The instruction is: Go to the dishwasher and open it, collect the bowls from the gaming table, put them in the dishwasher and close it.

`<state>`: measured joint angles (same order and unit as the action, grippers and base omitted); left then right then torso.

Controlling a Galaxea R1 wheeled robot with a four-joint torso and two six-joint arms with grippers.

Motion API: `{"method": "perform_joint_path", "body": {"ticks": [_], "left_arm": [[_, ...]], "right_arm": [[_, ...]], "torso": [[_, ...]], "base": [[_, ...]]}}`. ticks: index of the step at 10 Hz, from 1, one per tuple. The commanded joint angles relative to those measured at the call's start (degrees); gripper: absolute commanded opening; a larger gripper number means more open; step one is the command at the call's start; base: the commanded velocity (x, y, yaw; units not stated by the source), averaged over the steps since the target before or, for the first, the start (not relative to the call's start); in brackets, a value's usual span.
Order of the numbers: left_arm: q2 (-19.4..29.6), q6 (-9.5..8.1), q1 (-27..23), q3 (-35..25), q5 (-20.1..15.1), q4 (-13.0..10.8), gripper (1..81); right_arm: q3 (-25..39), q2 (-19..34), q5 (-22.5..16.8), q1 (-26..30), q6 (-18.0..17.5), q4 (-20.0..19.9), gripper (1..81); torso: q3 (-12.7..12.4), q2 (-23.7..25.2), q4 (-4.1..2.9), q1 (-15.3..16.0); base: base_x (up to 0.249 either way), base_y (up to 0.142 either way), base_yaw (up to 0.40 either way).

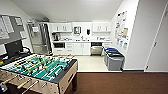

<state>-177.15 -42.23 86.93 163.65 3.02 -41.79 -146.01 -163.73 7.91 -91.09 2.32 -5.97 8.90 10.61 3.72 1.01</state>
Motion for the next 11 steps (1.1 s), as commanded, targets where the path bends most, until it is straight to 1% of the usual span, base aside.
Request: {"method": "perform_joint_path", "body": {"ticks": [1,7,11], "left_arm": [[-0.13,-0.14,-2.86,0.1,-1.97,0.13,1.0],[-0.05,-0.14,-2.86,0.1,-1.97,0.22,1.0],[-0.05,-0.14,-2.86,0.1,-1.97,0.22,1.0]], "right_arm": [[0.03,0.84,-2.81,2.79,0.14,0.17,1.0],[0.03,0.92,-2.81,2.79,0.14,0.17,1.0],[-0.06,0.92,-2.81,2.79,0.14,0.17,1.0]], "torso": [[0.0,0.0,0.0,0.0],[0.02,0.0,0.0,-0.02],[0.02,0.0,0.0,-0.07]], "base": [[0.179,-0.09,0.0],[0.18,-0.088,0.0],[0.18,-0.067,0.0]]}}
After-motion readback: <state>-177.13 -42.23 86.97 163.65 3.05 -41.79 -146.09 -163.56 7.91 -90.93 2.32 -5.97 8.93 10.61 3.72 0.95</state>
